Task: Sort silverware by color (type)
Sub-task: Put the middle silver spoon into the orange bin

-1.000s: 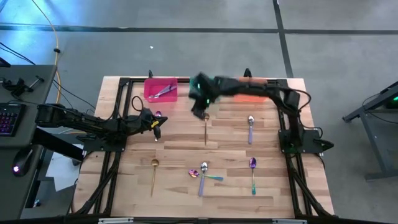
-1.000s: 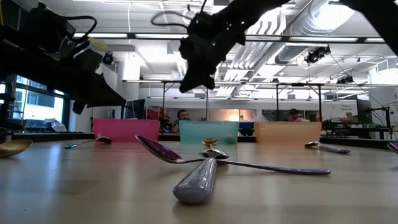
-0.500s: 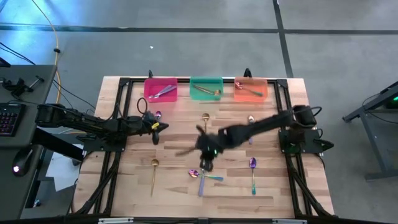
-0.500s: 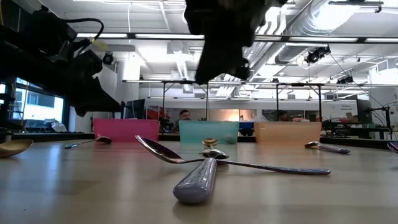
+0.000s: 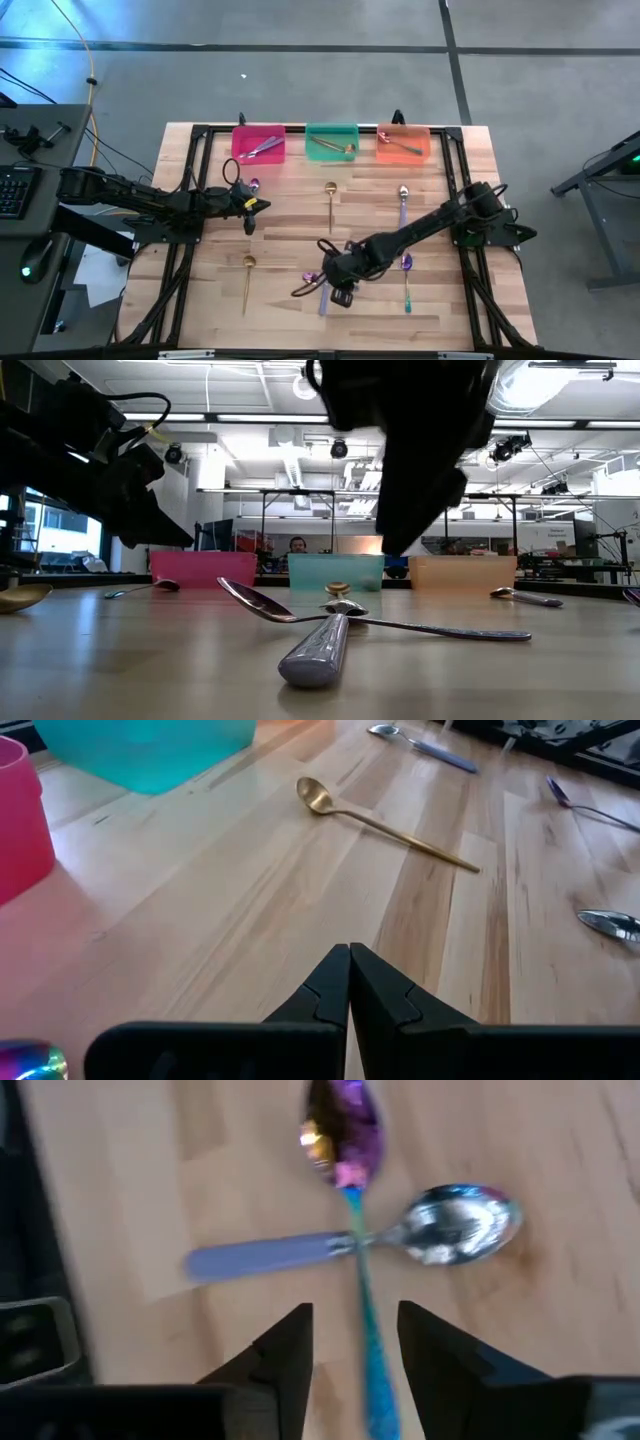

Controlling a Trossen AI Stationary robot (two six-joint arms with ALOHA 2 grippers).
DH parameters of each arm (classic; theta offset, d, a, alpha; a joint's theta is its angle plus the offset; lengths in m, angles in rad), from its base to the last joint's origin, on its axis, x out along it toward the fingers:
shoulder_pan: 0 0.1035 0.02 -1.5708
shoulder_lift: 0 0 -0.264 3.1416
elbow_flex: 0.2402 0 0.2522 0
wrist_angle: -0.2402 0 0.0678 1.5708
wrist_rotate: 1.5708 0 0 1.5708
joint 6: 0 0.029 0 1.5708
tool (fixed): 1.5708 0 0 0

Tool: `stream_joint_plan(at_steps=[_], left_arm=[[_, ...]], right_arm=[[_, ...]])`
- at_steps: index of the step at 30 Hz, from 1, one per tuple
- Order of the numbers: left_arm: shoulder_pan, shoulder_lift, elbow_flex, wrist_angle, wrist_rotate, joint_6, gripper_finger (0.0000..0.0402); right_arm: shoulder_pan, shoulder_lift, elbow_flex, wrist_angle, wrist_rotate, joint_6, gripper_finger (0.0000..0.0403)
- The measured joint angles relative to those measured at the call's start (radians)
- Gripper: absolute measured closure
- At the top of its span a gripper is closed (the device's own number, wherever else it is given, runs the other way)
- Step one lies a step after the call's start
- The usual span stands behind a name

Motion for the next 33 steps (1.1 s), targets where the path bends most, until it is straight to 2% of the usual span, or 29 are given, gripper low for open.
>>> stream_joint_plan(at_steps=[4, 18, 22, 27, 33], left_arm=[[0.000, 0.000, 0.000, -0.007, 0.004, 0.000, 0.0401], [0.000, 0.000, 0.000, -0.056, 0.004, 0.000, 0.0401], [0.001, 0.000, 0.000, -0.059, 0.044, -0.007, 0.0401], [0.001, 0.000, 0.000, -0.059, 0.082, -0.010, 0.0401], [0.001, 0.000, 0.000, -0.058, 0.082, -0.010, 0.0401]], right_arm=[[-0.002, 0.039, -0.001, 0.016, 0.040, -0.027, 0.0272], [0.012, 0.132, 0.005, 0.083, 0.028, -0.044, 0.0288], [0.012, 0.140, 0.005, 0.075, 0.033, -0.048, 0.0319], [0.011, 0.142, 0.003, 0.068, 0.018, -0.053, 0.0390], [0.010, 0.139, 0.002, 0.087, -0.020, -0.049, 0.0391]])
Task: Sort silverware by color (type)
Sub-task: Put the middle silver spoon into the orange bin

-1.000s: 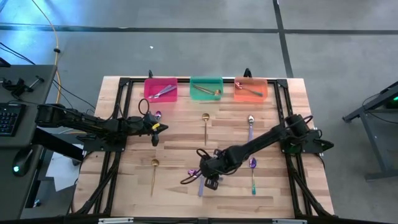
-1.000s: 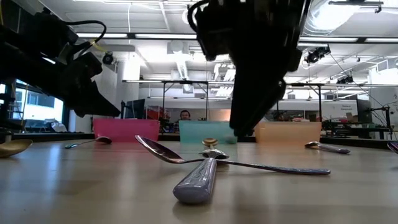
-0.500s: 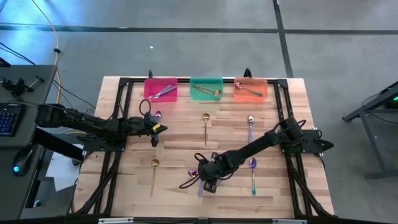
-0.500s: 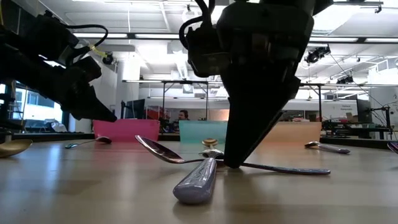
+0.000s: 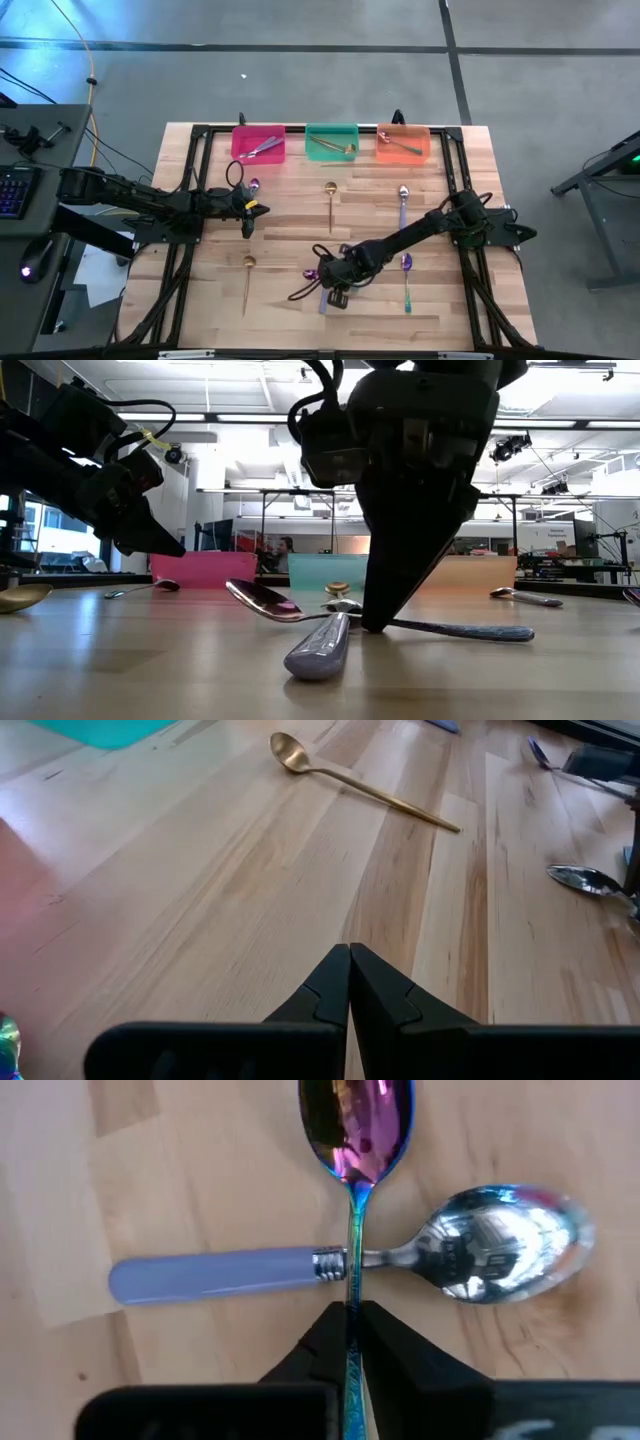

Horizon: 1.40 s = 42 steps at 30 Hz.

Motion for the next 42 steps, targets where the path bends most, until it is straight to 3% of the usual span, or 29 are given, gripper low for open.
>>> stream_joint_plan(at_steps=[11, 16, 22, 26, 31, 37, 42], left_arm=[[0.000, 0.000, 0.000, 0.009, 0.000, 0.000, 0.0401], [0.000, 0.000, 0.000, 0.009, -0.001, -0.001, 0.0401], [0.000, 0.000, 0.000, 0.009, 0.000, -0.043, 0.0401], [0.000, 0.000, 0.000, 0.016, 0.000, -0.068, 0.0401], [0.000, -0.002, 0.000, 0.042, -0.017, -0.041, 0.0401], [0.009, -0.010, 0.000, 0.095, -0.067, -0.037, 0.0401], [0.040, -0.054, -0.001, 0.104, -0.071, -0.021, 0.0401]], right_arm=[[0.003, -0.104, -0.005, 0.006, -0.039, 0.084, 0.0402], [-0.015, -0.194, -0.004, -0.074, 0.042, 0.108, 0.0402], [-0.108, -0.358, -0.003, -0.308, 0.171, 0.062, 0.0402], [-0.233, -0.475, -0.002, -0.511, 0.238, -0.078, 0.0403], [-0.478, -0.566, -0.002, -0.685, 0.251, -0.408, 0.0403], [-0.822, -0.574, -0.004, -0.700, 0.193, -0.839, 0.0403], [-1.070, -0.586, -0.082, -0.636, 0.119, -1.059, 0.0403]])
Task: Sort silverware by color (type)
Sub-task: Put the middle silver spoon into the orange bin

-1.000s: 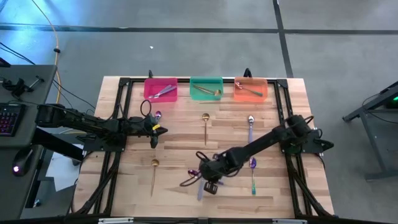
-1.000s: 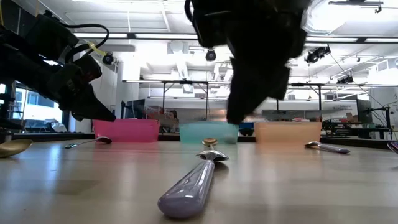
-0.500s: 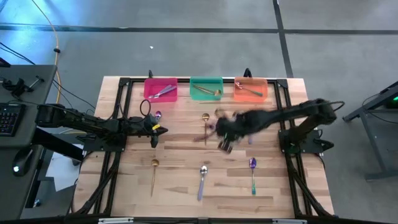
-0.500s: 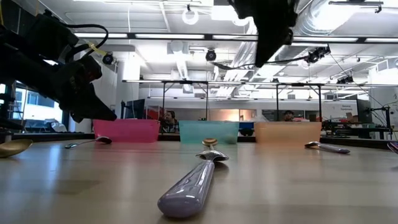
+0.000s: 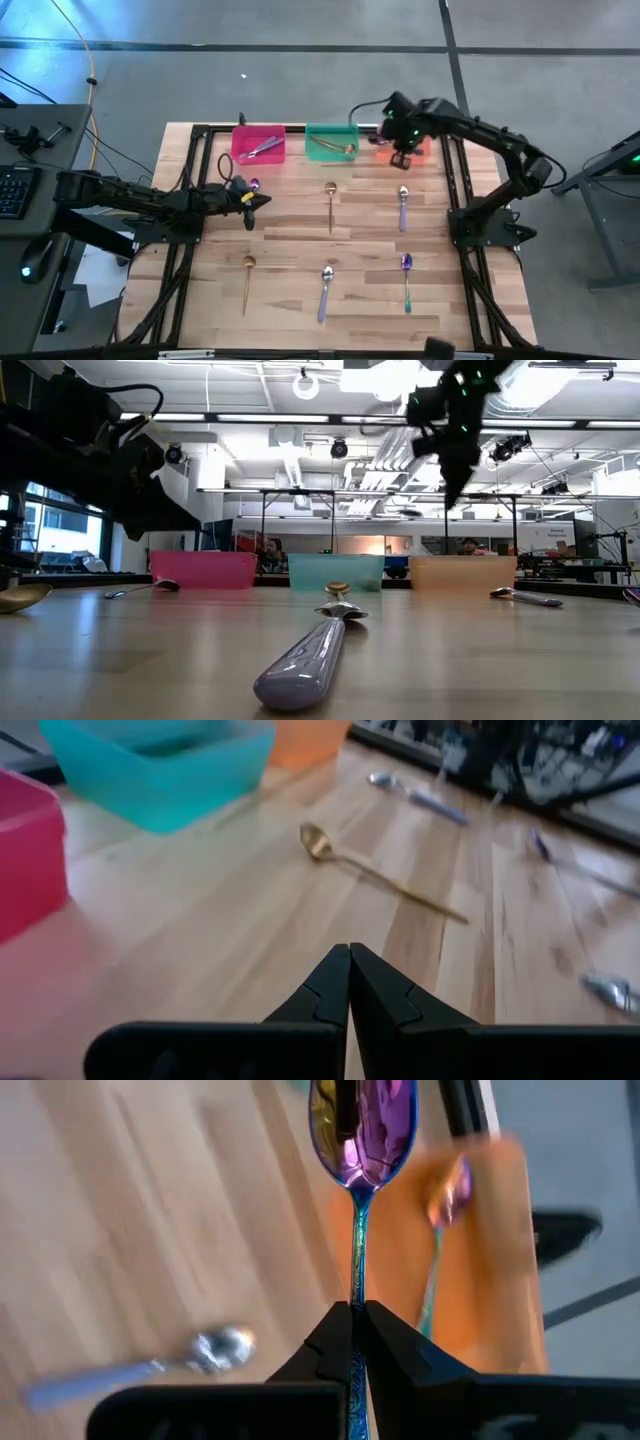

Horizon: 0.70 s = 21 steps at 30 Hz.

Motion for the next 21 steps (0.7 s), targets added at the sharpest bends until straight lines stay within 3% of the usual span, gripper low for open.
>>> stream_joint_plan(at_steps=[5, 10, 15, 21], left_arm=[[0.025, -0.061, 0.000, 0.008, -0.020, 0.004, 0.0401], [0.047, -0.106, 0.000, 0.002, -0.048, -0.008, 0.0401], [0.077, -0.126, 0.000, -0.025, -0.097, -0.082, 0.0401], [0.104, -0.130, 0.000, -0.092, -0.109, 0.027, 0.0401]], right_arm=[[-0.161, 0.000, -0.121, 0.133, -0.013, -0.158, 0.0403], [-0.256, 0.001, -0.209, 0.290, -0.049, -0.190, 0.0403], [-0.300, 0.002, -0.299, 0.415, -0.074, -0.188, 0.0403], [-0.319, 0.037, -0.354, 0.492, -0.078, -0.207, 0.0403]])
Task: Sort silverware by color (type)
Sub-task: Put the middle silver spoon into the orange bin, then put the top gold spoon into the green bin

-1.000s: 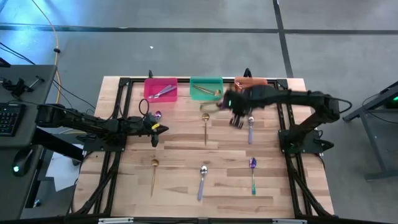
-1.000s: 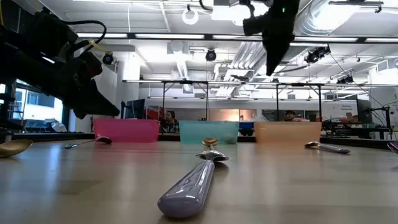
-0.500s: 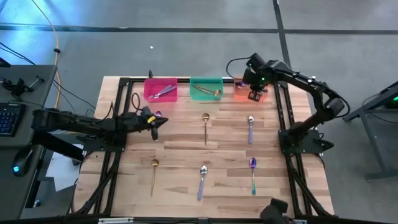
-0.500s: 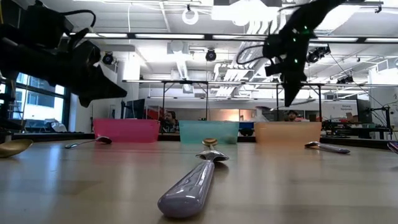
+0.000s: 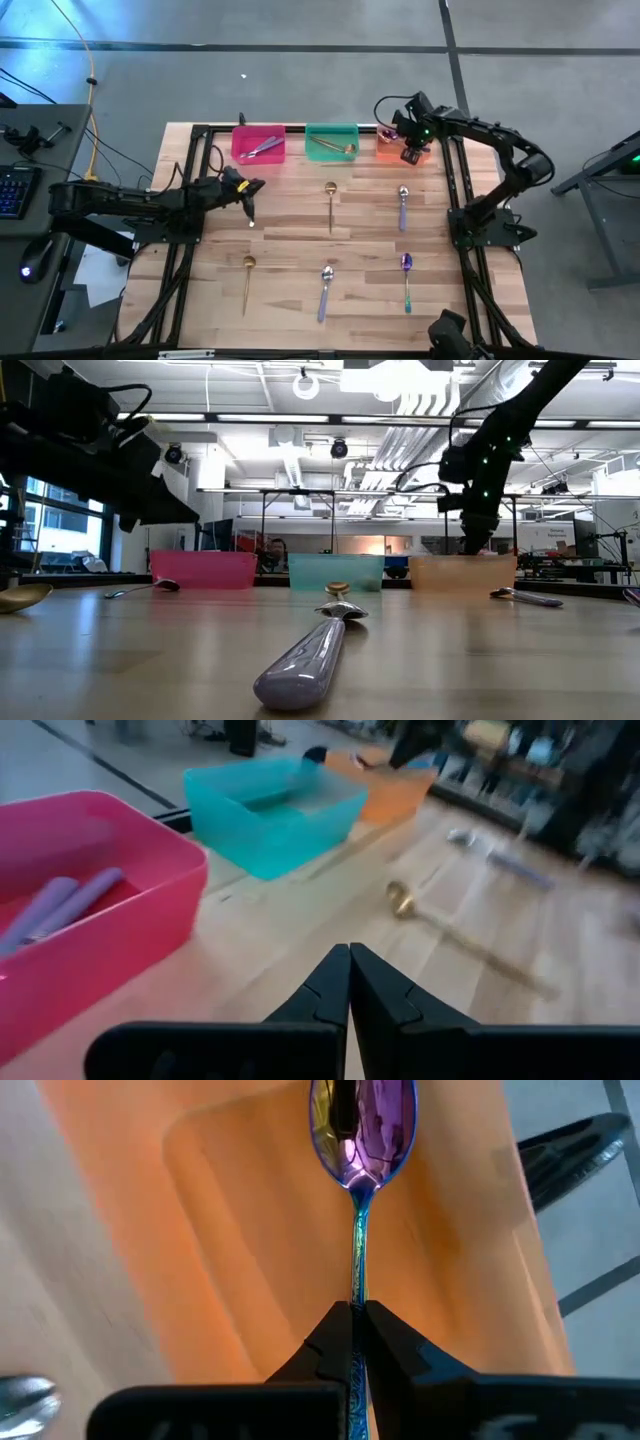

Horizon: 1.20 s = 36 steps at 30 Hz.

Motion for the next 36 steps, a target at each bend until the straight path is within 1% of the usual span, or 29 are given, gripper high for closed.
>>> stream_joint_plan(at_steps=[1, 3, 7, 10, 12, 16, 19, 23, 26, 31, 36], left_arm=[[0.000, 0.000, 0.000, -0.015, 0.002, 0.028, 0.0401], [0.000, 0.000, 0.000, -0.023, 0.003, 0.034, 0.0401], [-0.004, -0.002, 0.000, 0.025, 0.003, 0.039, 0.0401], [-0.005, -0.012, 0.000, 0.055, -0.005, 0.063, 0.0401], [-0.005, -0.022, 0.000, 0.055, -0.018, 0.066, 0.0401], [-0.005, -0.044, -0.005, 0.047, -0.020, 0.066, 0.0401], [-0.005, -0.062, -0.006, 0.049, -0.020, 0.089, 0.0401], [-0.005, -0.096, -0.006, 0.046, -0.019, 0.101, 0.0401], [-0.005, -0.125, -0.006, 0.037, -0.019, 0.101, 0.0401], [-0.005, -0.191, -0.006, 0.009, -0.003, 0.103, 0.0401], [-0.005, -0.282, -0.006, -0.068, 0.017, 0.127, 0.0401]], right_arm=[[0.000, 0.008, 0.000, 0.005, 0.001, -0.009, 0.0403], [0.000, 0.022, 0.000, 0.024, 0.000, -0.024, 0.0403], [-0.004, 0.045, 0.000, 0.081, -0.007, -0.031, 0.0403], [-0.014, 0.067, 0.000, 0.103, -0.042, -0.022, 0.0403], [-0.017, 0.083, 0.000, 0.111, -0.046, -0.009, 0.0401], [-0.018, 0.095, 0.000, 0.111, -0.048, -0.005, 0.0384], [-0.018, 0.095, 0.000, 0.129, -0.046, -0.001, 0.0359], [-0.018, 0.095, 0.002, 0.141, -0.028, 0.070, 0.0322], [-0.015, 0.095, 0.030, 0.109, -0.029, 0.126, 0.0306], [0.035, 0.045, 0.091, 0.086, -0.088, 0.236, 0.0305], [0.173, -0.024, 0.122, 0.091, -0.135, 0.481, 0.0313]])
